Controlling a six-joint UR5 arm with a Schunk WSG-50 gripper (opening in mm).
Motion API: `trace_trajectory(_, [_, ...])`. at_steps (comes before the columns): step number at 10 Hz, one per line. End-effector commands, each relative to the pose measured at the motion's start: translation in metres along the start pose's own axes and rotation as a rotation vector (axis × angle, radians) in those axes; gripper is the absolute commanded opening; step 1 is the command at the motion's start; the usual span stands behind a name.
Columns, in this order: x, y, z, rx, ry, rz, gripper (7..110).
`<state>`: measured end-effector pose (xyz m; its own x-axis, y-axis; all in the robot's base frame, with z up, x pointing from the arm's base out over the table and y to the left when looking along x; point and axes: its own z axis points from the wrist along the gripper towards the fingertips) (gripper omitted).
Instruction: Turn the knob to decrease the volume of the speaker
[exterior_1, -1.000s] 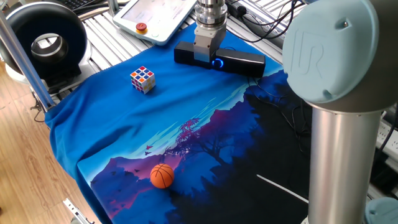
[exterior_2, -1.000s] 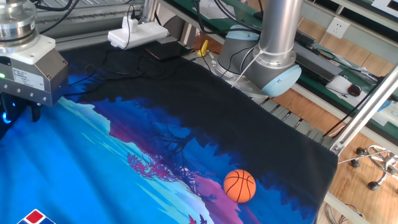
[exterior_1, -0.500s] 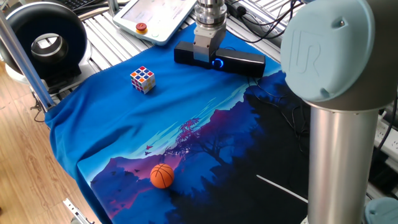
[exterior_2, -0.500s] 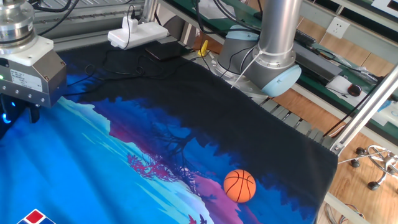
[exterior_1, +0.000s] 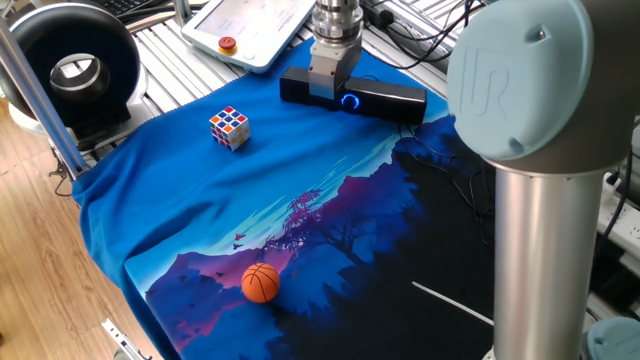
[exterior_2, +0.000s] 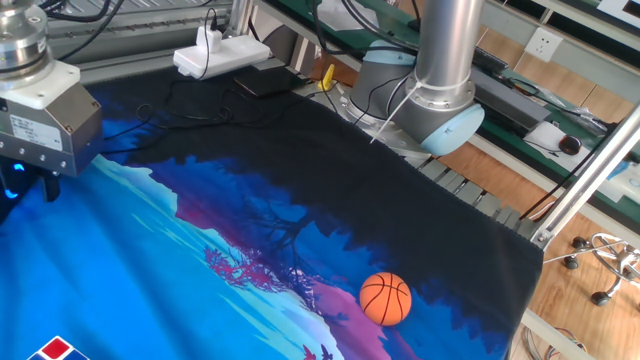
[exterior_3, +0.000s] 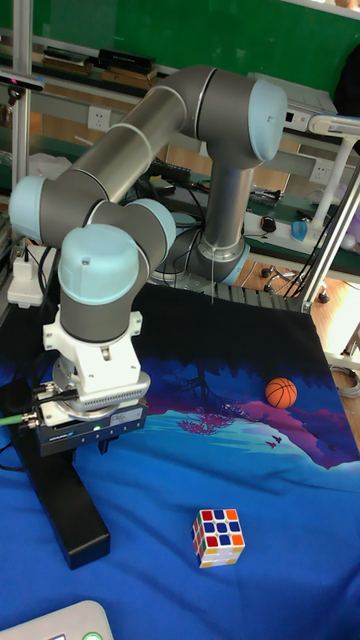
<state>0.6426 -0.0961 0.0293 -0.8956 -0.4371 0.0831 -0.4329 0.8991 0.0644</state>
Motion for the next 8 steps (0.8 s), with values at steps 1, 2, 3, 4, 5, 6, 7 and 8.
trace_trajectory(1, [-0.006, 0.002, 0.002, -0.021, -0.015, 0.004, 44])
trace_trajectory(2, [-0.007, 0.001, 0.003, -0.022, -0.017, 0.003, 44])
trace_trajectory(3, [-0.009, 0.001, 0.006, -0.026, -0.022, 0.001, 44])
trace_trajectory(4, [-0.01, 0.001, 0.007, -0.029, -0.023, 0.0, 44])
trace_trajectory(5, [-0.011, 0.002, 0.006, -0.035, -0.026, 0.0, 44])
trace_trajectory(6, [-0.013, 0.003, 0.006, -0.039, -0.03, -0.001, 44])
trace_trajectory(7, [-0.015, 0.005, 0.004, -0.047, -0.039, -0.007, 44])
trace_trajectory(8, [-0.016, 0.008, 0.0, -0.055, -0.043, -0.01, 44])
